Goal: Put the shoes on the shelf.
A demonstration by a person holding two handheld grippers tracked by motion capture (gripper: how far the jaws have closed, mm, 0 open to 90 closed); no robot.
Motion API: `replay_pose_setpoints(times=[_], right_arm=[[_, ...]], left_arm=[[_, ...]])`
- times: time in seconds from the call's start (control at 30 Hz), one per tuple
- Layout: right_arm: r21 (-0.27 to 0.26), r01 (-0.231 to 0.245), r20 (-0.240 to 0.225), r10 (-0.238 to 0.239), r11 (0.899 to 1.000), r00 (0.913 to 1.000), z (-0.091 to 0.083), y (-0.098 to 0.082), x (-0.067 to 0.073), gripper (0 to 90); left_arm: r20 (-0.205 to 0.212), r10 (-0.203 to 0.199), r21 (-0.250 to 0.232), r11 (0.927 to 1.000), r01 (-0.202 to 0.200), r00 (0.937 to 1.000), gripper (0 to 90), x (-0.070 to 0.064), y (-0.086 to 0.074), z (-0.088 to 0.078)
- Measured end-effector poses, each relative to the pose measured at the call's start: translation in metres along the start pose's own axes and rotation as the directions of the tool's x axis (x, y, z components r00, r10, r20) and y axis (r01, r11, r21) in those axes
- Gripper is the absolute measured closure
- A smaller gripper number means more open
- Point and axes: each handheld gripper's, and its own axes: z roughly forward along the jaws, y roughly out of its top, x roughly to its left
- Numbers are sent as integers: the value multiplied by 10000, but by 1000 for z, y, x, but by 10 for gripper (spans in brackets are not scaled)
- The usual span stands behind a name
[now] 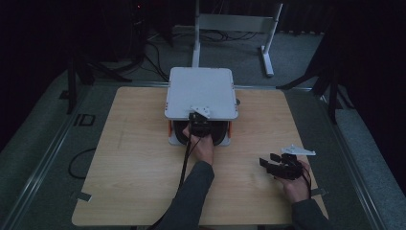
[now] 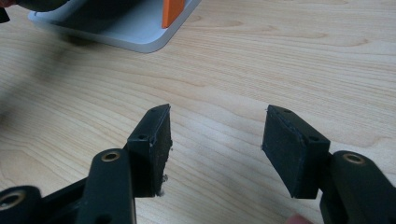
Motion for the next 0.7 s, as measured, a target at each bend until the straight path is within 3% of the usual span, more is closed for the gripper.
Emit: replay_pose_setpoints(times=[0.17, 0.2, 0.47, 0.57, 0.6, 0.63, 0.7], right_arm=[[12, 36, -19, -36, 10000, 10000, 0, 0, 0, 413], [18, 45, -24, -45, 10000, 10000, 0, 0, 1, 413], [7, 36, 5, -36, 10000, 10000, 0, -1, 0, 412], [17, 30, 4, -30, 10000, 10000, 0, -1, 1, 412], [23, 37, 0, -37, 10000, 10000, 0, -1, 1, 412], [37, 33, 0, -33, 10000, 10000, 0, -1, 1, 412], [48, 76, -6, -76, 10000, 10000, 0, -1, 1, 411]], left_arm=[[248, 127, -50, 9999, -126, 9996, 711, 2, 0, -2], [294, 225, -59, 9997, -223, 9993, 647, 2, -1, -4], [962, 493, 415, 9977, -535, 9941, 475, 15, -11, -17], [1351, 666, 428, 9964, -730, 9886, 470, 24, -14, -24], [1661, 647, 500, 9960, -740, 9840, 471, 28, -14, -27], [2199, 708, 455, 9955, -827, 9729, 506, 32, -15, -30], [2465, 1149, 269, 9917, -1253, 9623, 518, 38, -17, -38]])
